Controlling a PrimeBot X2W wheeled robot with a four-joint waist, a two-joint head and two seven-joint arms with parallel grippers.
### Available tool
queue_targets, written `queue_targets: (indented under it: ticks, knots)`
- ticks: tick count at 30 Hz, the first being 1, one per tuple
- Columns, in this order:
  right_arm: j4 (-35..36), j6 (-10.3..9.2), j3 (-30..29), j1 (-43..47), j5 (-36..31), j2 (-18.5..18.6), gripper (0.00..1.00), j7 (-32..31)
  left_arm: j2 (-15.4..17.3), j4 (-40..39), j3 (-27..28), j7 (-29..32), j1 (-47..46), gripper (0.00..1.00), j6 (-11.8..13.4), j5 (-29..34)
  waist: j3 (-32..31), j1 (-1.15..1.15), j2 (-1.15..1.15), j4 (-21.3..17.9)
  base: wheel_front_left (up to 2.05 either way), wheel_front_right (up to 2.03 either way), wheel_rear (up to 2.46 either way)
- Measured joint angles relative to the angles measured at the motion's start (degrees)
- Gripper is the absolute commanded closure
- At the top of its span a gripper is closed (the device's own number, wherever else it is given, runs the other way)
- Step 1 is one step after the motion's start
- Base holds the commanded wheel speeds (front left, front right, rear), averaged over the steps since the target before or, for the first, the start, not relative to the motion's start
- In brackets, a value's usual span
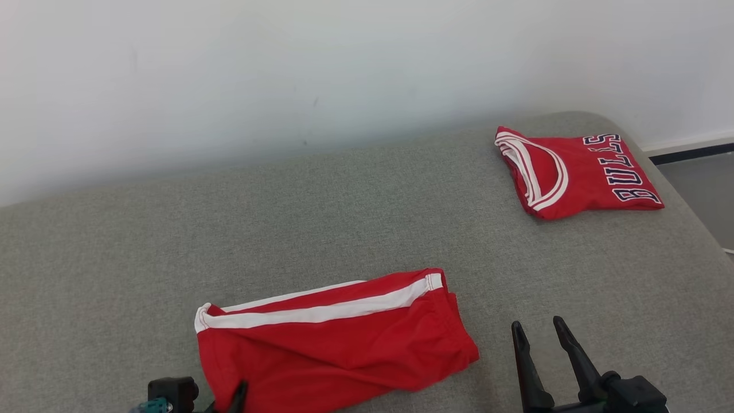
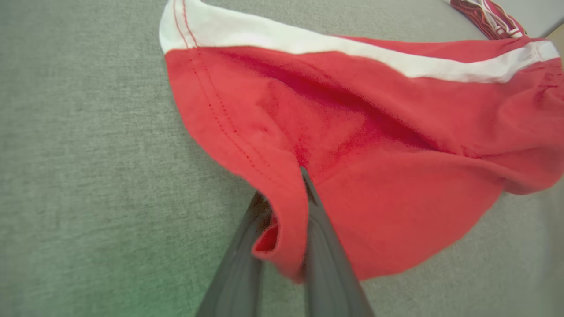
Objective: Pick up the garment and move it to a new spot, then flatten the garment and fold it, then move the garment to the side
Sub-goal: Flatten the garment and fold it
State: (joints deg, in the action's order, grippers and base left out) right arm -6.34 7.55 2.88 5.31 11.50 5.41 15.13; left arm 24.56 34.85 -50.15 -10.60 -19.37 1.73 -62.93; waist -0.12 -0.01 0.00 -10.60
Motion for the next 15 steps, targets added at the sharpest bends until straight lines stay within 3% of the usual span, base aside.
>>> queue_targets:
  ticks: [1,8,15]
  knots:
    - [-0.03,0.01,0.12,-0.02,-0.01,0.10,0.00,-0.01,0.00,0.02,-0.07,-0.91,-0.01,0.00,0.34,0.66,-0.13,0.00,0.00,0.13,0.00,0.00,0.00]
    - [-0.01,0.01,-0.62,-0.01,-0.01,0.76,0.00,-0.01,-0.18,-1.34,5.99,-4.26,0.08,0.00,1.43,4.07,-1.18,0.00,0.00,1.14,0.00,0.00,0.00]
    - [1.03,0.01,-2.69,0.65,0.05,0.91,0.00,-0.01,-1.20,-13.06,25.28,-4.37,6.87,0.00,3.81,18.55,-2.64,0.00,0.00,3.25,0.00,0.00,0.00]
